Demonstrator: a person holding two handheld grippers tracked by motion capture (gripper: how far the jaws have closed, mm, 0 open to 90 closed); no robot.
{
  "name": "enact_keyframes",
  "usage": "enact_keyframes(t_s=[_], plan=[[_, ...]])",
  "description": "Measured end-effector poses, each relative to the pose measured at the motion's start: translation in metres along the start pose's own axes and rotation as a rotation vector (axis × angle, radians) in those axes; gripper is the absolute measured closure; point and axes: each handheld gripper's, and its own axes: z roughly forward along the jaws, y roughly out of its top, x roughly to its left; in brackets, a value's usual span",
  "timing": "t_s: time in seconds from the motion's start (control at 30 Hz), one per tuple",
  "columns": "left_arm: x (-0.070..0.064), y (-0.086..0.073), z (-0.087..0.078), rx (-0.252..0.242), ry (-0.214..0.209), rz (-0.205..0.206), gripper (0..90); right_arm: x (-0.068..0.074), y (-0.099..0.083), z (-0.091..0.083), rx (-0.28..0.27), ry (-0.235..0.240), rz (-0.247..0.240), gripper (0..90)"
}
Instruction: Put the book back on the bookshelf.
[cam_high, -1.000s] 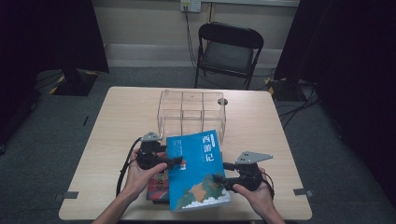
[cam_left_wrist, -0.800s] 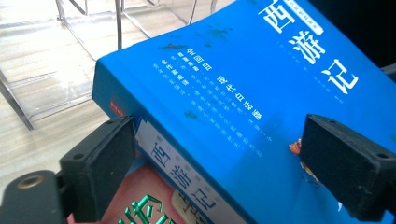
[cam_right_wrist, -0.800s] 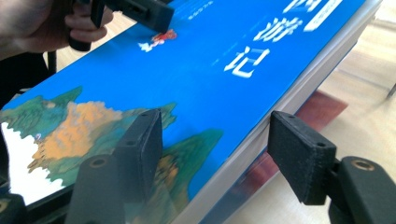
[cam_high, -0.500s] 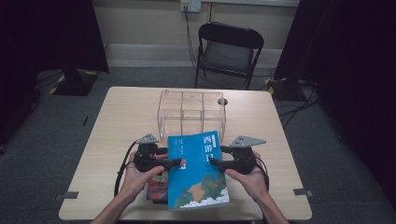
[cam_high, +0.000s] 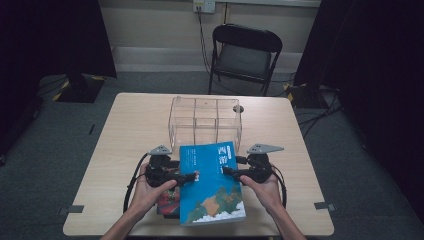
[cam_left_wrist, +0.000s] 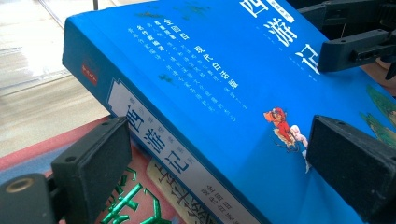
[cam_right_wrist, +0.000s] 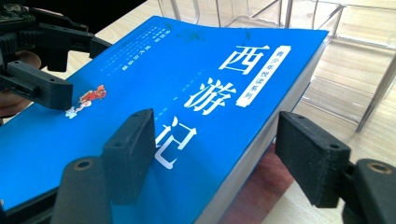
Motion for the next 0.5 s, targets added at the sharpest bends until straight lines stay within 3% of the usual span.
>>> enact_keyframes(t_s=[0.17,0.37,0.43,0.5], plan=[[0.0012,-0.0012,-0.0002,-0.006,-0.005,0.009,6.0,-0.0028,0.0003,0.0034,0.002,0.016,0.015,26.2],[0.0011,-0.0011,0.0000,-0.008,-0.007,0.009,5.9,-0.0008,-0.0001,0.0081,-0.010,-0.003,0.037,23.2],[0.0009,-0.0007,0.0000,-0.006,-0.005,0.008,6.0,0.0011,0.0015,0.0076,-0.001,-0.014,0.036,25.2],[0.0010,-0.0002,0.0000,-0.002,-0.006,0.010,6.0,0.0052,0.0042,0.0049,-0.009,-0.053,0.018,33.5]])
